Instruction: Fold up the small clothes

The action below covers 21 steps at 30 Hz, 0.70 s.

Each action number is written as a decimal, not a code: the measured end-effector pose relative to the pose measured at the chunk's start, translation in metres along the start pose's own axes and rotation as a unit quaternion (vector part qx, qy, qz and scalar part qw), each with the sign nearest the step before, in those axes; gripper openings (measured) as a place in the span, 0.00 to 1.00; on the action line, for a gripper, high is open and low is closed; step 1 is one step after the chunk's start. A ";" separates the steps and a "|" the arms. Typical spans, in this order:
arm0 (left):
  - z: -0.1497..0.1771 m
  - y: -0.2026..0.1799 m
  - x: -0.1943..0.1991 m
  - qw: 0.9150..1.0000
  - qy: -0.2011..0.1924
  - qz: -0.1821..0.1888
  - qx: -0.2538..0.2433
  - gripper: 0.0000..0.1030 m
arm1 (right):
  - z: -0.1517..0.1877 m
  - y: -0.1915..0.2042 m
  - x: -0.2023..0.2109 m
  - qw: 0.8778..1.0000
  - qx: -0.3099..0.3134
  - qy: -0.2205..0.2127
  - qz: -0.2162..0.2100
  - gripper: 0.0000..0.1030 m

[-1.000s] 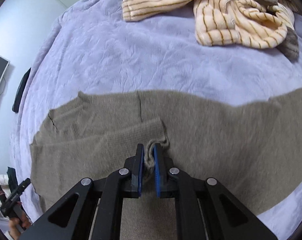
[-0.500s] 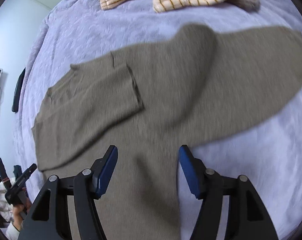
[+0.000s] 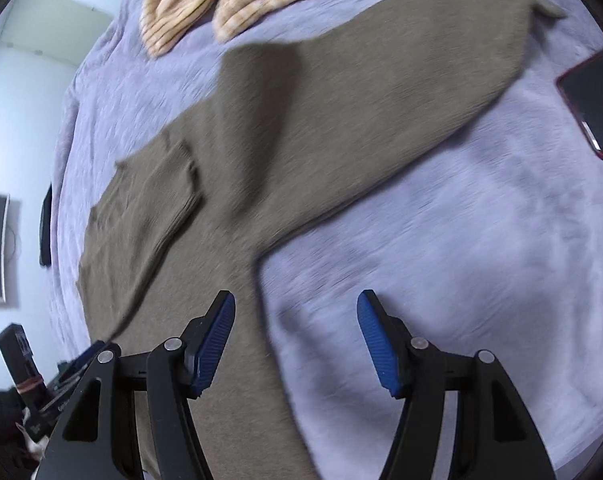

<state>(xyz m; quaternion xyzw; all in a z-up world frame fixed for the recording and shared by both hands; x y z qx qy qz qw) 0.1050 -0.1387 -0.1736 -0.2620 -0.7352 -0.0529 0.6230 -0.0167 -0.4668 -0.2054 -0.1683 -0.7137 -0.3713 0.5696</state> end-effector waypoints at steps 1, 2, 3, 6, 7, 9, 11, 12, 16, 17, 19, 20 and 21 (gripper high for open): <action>-0.006 -0.012 -0.003 1.000 -0.003 0.002 -0.004 0.85 | -0.005 -0.009 0.002 1.000 -0.012 -0.006 -0.002 0.65; -0.012 -0.022 -0.006 1.000 -0.006 0.005 -0.007 0.85 | -0.016 -0.023 0.005 0.999 -0.034 -0.016 -0.008 0.66; -0.019 -0.029 -0.010 1.000 -0.011 0.008 -0.011 0.85 | -0.022 -0.032 0.008 0.999 -0.047 -0.025 -0.013 0.66; -0.039 -0.058 -0.023 1.000 -0.019 0.010 -0.019 0.85 | -0.050 -0.067 0.013 0.993 -0.100 -0.057 -0.027 0.65; -0.045 -0.066 -0.028 0.999 -0.021 0.011 -0.022 0.85 | -0.058 -0.076 0.013 0.991 -0.117 -0.064 -0.028 0.65; -0.057 -0.083 -0.038 0.999 -0.026 0.011 -0.029 0.85 | -0.077 -0.098 0.012 0.984 -0.156 -0.079 -0.036 0.65; -0.065 -0.097 -0.047 0.999 -0.027 0.010 -0.037 0.85 | -0.093 -0.113 0.013 0.979 -0.180 -0.089 -0.043 0.66; -0.068 -0.102 -0.051 0.999 -0.027 0.010 -0.039 0.85 | -0.101 -0.120 0.012 0.976 -0.189 -0.095 -0.047 0.66; -0.080 -0.121 -0.064 0.999 -0.027 0.012 -0.044 0.85 | -0.124 -0.134 0.010 0.972 -0.200 -0.107 -0.064 0.66; -0.082 -0.125 -0.067 0.999 -0.028 0.011 -0.045 0.85 | -0.128 -0.134 0.010 0.972 -0.199 -0.109 -0.067 0.66; -0.087 -0.133 -0.072 0.999 -0.029 0.009 -0.044 0.85 | -0.136 -0.133 0.011 0.971 -0.196 -0.115 -0.073 0.66; -0.090 -0.136 -0.074 0.999 -0.030 0.010 -0.043 0.85 | -0.140 -0.134 0.012 0.970 -0.196 -0.119 -0.077 0.66; -0.092 -0.139 -0.076 0.999 -0.030 0.011 -0.043 0.85 | -0.145 -0.134 0.013 0.969 -0.199 -0.122 -0.080 0.66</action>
Point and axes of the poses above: each gripper's, at about its wrist camera, not at the fingertips, and x roughly against the way its jaws point, y to its left, z to its underside, the point moved 5 cm from there along -x, roughly the way its jaws point, and after that the axes turned 8 degrees about z, right-handed, at the moved point
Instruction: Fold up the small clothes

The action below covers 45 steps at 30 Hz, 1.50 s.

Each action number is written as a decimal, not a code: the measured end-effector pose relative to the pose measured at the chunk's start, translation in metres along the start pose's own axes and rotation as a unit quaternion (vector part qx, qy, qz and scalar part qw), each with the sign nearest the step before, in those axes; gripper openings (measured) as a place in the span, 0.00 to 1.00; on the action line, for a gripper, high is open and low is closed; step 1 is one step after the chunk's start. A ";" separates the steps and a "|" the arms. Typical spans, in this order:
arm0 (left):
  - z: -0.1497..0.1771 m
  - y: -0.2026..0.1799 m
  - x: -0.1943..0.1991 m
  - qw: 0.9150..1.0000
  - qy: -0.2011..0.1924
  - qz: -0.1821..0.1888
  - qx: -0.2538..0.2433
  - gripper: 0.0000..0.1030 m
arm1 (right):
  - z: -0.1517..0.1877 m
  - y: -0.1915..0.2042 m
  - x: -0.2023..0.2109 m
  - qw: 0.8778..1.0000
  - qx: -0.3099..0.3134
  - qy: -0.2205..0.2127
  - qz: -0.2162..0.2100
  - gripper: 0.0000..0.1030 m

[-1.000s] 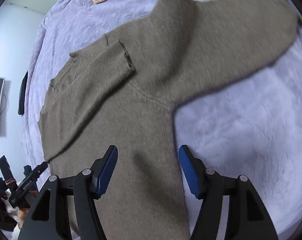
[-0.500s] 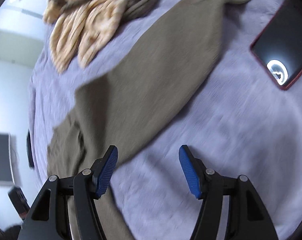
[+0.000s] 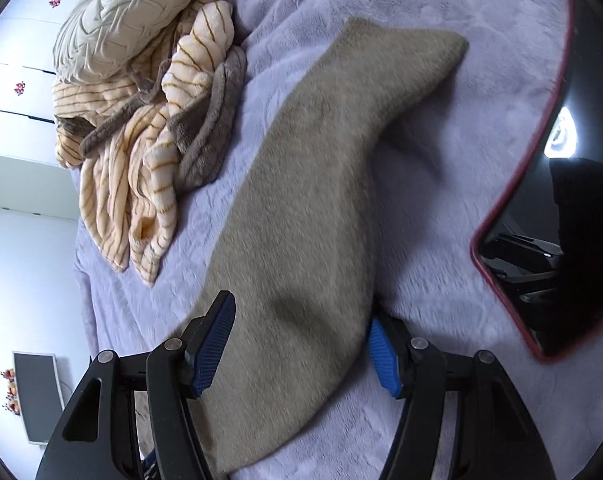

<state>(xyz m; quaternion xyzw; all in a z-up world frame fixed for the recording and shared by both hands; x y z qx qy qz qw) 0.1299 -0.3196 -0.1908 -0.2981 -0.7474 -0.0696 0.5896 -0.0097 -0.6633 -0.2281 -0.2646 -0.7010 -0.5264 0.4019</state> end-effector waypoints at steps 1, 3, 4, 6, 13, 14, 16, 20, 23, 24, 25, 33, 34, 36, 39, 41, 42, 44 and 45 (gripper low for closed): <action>-0.002 -0.003 -0.001 1.000 -0.001 0.000 0.000 0.85 | -0.002 0.001 -0.001 1.000 -0.005 -0.002 -0.005 0.65; -0.003 -0.008 -0.004 1.000 -0.003 -0.001 -0.004 0.85 | -0.011 0.001 0.000 0.999 -0.025 -0.004 -0.023 0.51; -0.003 -0.010 -0.005 1.000 -0.005 -0.006 -0.007 0.85 | -0.014 0.002 0.000 0.999 -0.031 -0.003 -0.028 0.29; -0.002 -0.011 -0.008 1.000 -0.006 -0.025 -0.013 0.85 | -0.019 0.010 0.004 0.998 -0.033 0.002 -0.058 0.15; 0.004 -0.017 -0.028 0.997 0.007 -0.061 -0.044 0.85 | -0.008 0.066 0.042 0.986 0.021 0.009 -0.168 0.14; 0.005 -0.018 -0.031 0.996 0.010 -0.067 -0.055 0.85 | -0.004 0.079 0.047 0.983 0.032 0.011 -0.183 0.14; 0.006 -0.019 -0.033 0.995 0.011 -0.070 -0.067 0.85 | 0.003 0.098 0.055 0.978 0.049 0.014 -0.202 0.14; 0.002 -0.015 -0.024 0.997 0.013 -0.046 -0.057 0.85 | 0.024 0.141 0.069 0.970 0.093 0.020 -0.225 0.14; 0.001 0.000 0.000 0.999 -0.007 -0.027 -0.041 0.85 | 0.046 0.177 0.077 0.963 0.143 0.026 -0.229 0.14; 0.001 0.006 0.010 0.999 -0.017 -0.026 -0.039 0.85 | 0.056 0.188 0.080 0.960 0.162 0.028 -0.229 0.14; 0.001 0.015 0.020 0.999 -0.026 -0.028 -0.037 0.85 | 0.064 0.199 0.081 0.957 0.180 0.030 -0.227 0.14; 0.020 0.136 0.081 0.994 -0.068 -0.079 0.022 0.85 | 0.179 0.282 0.048 0.918 0.349 0.074 -0.175 0.14; 0.026 0.151 0.086 0.993 -0.070 -0.088 0.029 0.85 | 0.197 0.289 0.036 0.911 0.370 0.083 -0.162 0.14; 0.039 0.187 0.097 0.990 -0.069 -0.109 0.048 0.85 | 0.238 0.298 0.008 0.895 0.414 0.100 -0.129 0.14; 0.061 0.238 0.109 0.986 -0.059 -0.127 0.085 0.85 | 0.293 0.300 -0.039 0.872 0.465 0.129 -0.080 0.14; 0.073 0.256 0.112 0.985 -0.053 -0.132 0.101 0.85 | 0.324 0.291 -0.067 0.858 0.490 0.147 -0.039 0.14; 0.080 0.265 0.112 0.984 -0.049 -0.133 0.107 0.85 | 0.332 0.287 -0.078 0.854 0.498 0.151 -0.021 0.16; 0.091 0.277 0.110 0.984 -0.041 -0.130 0.115 0.85 | 0.349 0.280 -0.096 0.843 0.513 0.161 0.014 0.17; 0.096 0.280 0.107 0.985 -0.036 -0.126 0.116 0.85 | 0.355 0.276 -0.101 0.840 0.517 0.161 0.027 0.19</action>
Point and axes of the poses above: each gripper's, at about its wrist camera, not at the fingertips, and x roughly against the way its jaws point, y to its left, z to its underside, the point moved 5 cm from there along -x, roughly the way its jaws point, and after that the axes turned 8 degrees about z, right-handed, at the moved point
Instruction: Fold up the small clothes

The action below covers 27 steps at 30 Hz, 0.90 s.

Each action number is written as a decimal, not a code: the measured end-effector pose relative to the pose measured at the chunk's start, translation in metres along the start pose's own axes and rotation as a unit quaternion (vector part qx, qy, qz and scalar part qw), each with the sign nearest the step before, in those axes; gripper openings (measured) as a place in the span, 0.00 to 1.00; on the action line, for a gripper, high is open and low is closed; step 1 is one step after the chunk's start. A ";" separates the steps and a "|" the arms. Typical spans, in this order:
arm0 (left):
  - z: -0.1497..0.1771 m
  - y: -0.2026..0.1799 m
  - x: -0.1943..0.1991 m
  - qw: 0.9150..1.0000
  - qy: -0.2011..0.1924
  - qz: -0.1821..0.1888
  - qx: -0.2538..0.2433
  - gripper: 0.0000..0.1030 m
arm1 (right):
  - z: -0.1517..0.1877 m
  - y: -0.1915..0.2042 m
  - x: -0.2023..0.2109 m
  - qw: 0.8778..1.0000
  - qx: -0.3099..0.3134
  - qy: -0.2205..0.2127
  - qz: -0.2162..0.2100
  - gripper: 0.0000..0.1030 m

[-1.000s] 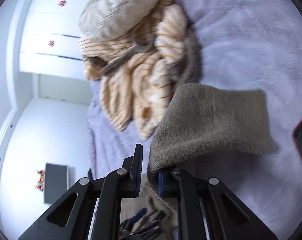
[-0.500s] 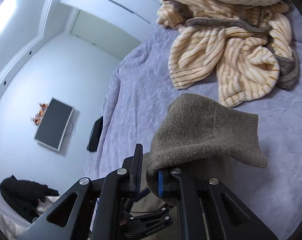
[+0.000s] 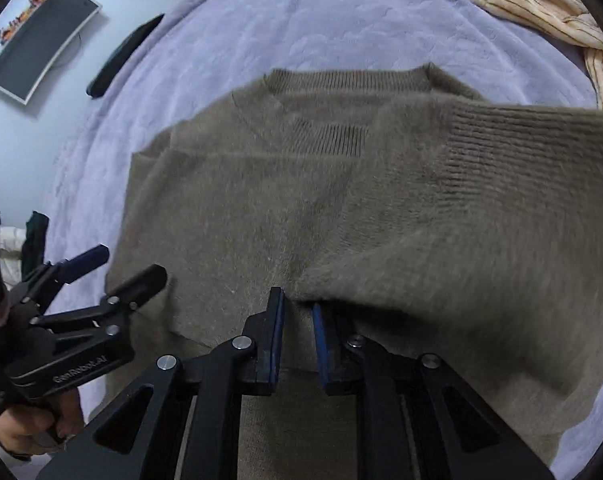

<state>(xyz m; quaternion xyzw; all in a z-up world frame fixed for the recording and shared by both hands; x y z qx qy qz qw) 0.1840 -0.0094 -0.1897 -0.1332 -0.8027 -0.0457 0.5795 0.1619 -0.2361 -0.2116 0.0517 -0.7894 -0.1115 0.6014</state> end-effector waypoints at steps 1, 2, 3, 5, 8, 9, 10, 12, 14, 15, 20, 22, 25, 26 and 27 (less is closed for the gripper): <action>0.003 0.002 -0.004 1.000 0.005 0.003 -0.001 0.85 | 0.004 0.005 0.000 1.000 0.002 0.001 0.002 0.23; 0.006 -0.001 -0.009 1.000 0.009 0.005 -0.002 0.85 | 0.007 0.007 0.002 1.000 0.003 0.001 0.003 0.27; 0.008 -0.001 -0.012 1.000 0.010 0.006 -0.004 0.85 | 0.008 0.008 0.005 1.000 0.003 0.003 0.002 0.39; 0.011 -0.003 -0.015 1.000 0.009 0.006 -0.007 0.85 | 0.007 0.009 0.017 1.000 -0.004 -0.002 -0.002 0.53; 0.011 -0.005 -0.017 1.000 0.007 0.012 -0.001 0.85 | 0.010 -0.011 0.036 0.997 -0.069 -0.016 -0.033 0.56; 0.011 -0.004 -0.017 1.000 0.007 0.015 0.001 0.85 | 0.013 -0.018 0.039 0.994 -0.098 -0.019 -0.045 0.57; 0.011 -0.004 -0.016 1.000 0.007 0.018 0.002 0.85 | 0.016 -0.032 0.041 0.988 -0.142 -0.021 -0.061 0.57; 0.012 -0.003 -0.013 1.000 0.007 0.023 0.001 0.85 | 0.021 -0.055 0.041 0.971 -0.220 -0.027 -0.091 0.57; 0.016 0.005 -0.007 1.000 0.007 0.028 0.001 0.85 | 0.023 -0.072 0.037 0.949 -0.288 -0.036 -0.123 0.57; 0.013 0.003 -0.008 1.000 0.007 0.029 0.001 0.85 | 0.024 -0.078 0.034 0.938 -0.316 -0.039 -0.140 0.57; 0.017 0.005 0.000 0.999 0.008 0.035 0.002 0.85 | 0.017 -0.080 0.024 0.894 -0.396 -0.063 -0.199 0.56; 0.018 0.004 0.002 0.999 0.008 0.037 0.000 0.85 | 0.012 -0.083 0.028 0.886 -0.410 -0.076 -0.204 0.11; 0.021 0.006 0.009 0.999 0.006 0.042 0.001 0.85 | 0.008 -0.092 0.047 0.885 -0.407 -0.097 -0.205 0.08; 0.022 0.007 0.011 0.999 0.006 0.045 0.002 0.85 | 0.005 -0.095 0.055 0.885 -0.403 -0.106 -0.210 0.08; 0.022 0.008 0.012 0.999 0.005 0.047 0.004 0.85 | 0.002 -0.098 0.066 0.883 -0.398 -0.119 -0.219 0.08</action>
Point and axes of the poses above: each gripper's, at about its wrist camera, not at the fingertips, and x roughly against the way its jaws point, y to its left, z to its underside, the point moved 5 cm from there along -x, roughly the way its jaws point, and after that the axes turned 8 degrees about z, right-handed, at the moved point
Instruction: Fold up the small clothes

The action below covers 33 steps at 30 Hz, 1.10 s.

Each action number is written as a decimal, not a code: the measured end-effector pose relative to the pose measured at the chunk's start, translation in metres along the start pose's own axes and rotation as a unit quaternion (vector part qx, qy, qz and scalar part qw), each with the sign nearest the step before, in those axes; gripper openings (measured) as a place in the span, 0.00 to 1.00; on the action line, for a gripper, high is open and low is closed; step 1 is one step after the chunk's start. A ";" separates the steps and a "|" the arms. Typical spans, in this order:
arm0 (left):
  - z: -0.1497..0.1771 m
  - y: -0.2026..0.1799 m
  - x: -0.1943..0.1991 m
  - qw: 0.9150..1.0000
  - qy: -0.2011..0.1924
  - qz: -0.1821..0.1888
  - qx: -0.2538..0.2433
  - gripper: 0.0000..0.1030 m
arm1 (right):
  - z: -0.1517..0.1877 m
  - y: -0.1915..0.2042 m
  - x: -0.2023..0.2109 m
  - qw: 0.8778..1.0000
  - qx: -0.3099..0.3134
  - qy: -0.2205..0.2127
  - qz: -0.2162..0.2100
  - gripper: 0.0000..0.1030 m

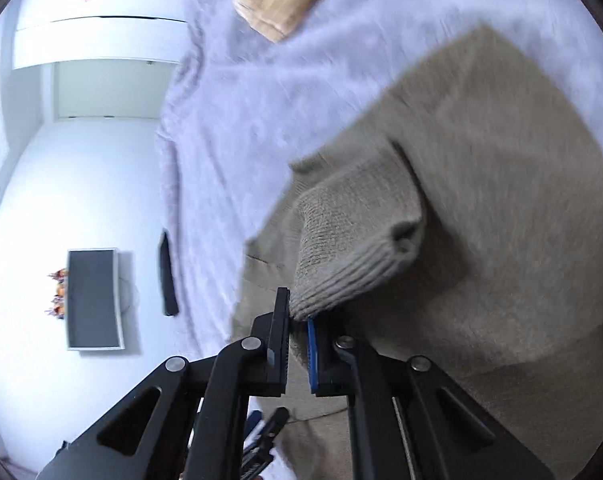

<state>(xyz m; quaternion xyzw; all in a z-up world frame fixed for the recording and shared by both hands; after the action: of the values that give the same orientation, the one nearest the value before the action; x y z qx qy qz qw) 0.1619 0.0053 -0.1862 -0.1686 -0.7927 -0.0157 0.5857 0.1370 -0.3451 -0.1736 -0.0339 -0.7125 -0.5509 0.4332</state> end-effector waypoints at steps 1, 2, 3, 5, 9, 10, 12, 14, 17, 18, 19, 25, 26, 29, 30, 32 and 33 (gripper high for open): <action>0.001 0.001 0.002 1.000 -0.001 0.003 0.002 0.85 | -0.006 0.007 0.013 1.000 0.001 -0.009 -0.020 0.08; 0.001 0.002 0.003 1.000 -0.001 0.004 0.003 0.85 | -0.011 0.011 0.024 0.999 0.000 -0.013 -0.036 0.08; 0.001 0.002 0.004 1.000 -0.001 0.006 0.005 0.85 | -0.017 0.018 0.037 0.998 -0.003 -0.020 -0.060 0.08; 0.001 0.004 0.005 1.000 -0.001 0.009 0.007 0.85 | -0.026 0.034 0.052 0.995 -0.001 -0.031 -0.096 0.08; -0.002 0.004 0.005 1.000 -0.001 0.010 0.011 0.85 | -0.033 0.057 0.074 0.993 0.024 -0.027 -0.117 0.08; -0.001 0.005 0.008 1.000 -0.003 0.011 0.013 0.85 | -0.030 0.062 0.072 0.993 0.032 -0.019 -0.113 0.08; 0.000 0.009 0.012 1.000 -0.007 0.008 0.016 0.85 | -0.010 0.075 0.052 0.993 0.068 0.011 -0.094 0.08; 0.002 0.015 0.017 1.000 -0.012 0.004 0.020 0.85 | 0.022 0.081 0.019 0.991 0.107 0.048 -0.070 0.08; 0.004 0.025 0.022 1.000 -0.014 -0.004 0.025 0.85 | 0.072 0.083 -0.040 0.978 0.176 0.108 -0.010 0.08; 0.004 0.029 0.022 1.000 -0.014 -0.008 0.026 0.85 | 0.087 0.080 -0.062 0.970 0.207 0.124 0.026 0.08; 0.005 0.033 0.024 0.999 -0.014 -0.011 0.027 0.85 | 0.101 0.075 -0.079 0.961 0.233 0.138 0.060 0.08; 0.011 0.049 0.032 0.999 -0.017 -0.021 0.029 0.85 | 0.148 0.057 -0.132 0.906 0.339 0.174 0.185 0.20; 0.010 0.051 0.031 0.999 -0.017 -0.021 0.032 0.85 | 0.150 0.062 -0.130 0.902 0.349 0.174 0.184 0.27; 0.011 0.059 0.036 0.998 -0.021 -0.019 0.050 0.85 | 0.165 0.080 -0.110 0.887 0.399 0.170 0.160 0.61; 0.010 0.061 0.038 0.998 -0.022 -0.018 0.056 0.85 | 0.164 0.085 -0.103 0.885 0.410 0.162 0.149 0.61; 0.008 0.061 0.042 0.998 -0.026 -0.013 0.060 0.85 | 0.155 0.089 -0.089 0.891 0.404 0.147 0.147 0.61; 0.007 0.057 0.045 0.998 -0.030 -0.007 0.058 0.85 | 0.146 0.083 -0.081 0.900 0.385 0.136 0.152 0.61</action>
<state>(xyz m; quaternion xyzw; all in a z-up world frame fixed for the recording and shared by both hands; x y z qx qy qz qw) 0.1603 0.0718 -0.1560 -0.1297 -0.8104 0.0311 0.5704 0.1465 -0.1589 -0.1666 0.1031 -0.7894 -0.1608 0.5834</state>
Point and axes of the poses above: each gripper's, at about its wrist camera, not at the fingertips, and x roughly against the way its jaws point, y to its left, z to its underside, the point moved 5 cm from there along -x, roughly the way its jaws point, and after that the axes turned 8 degrees about z, right-handed, at the moved point
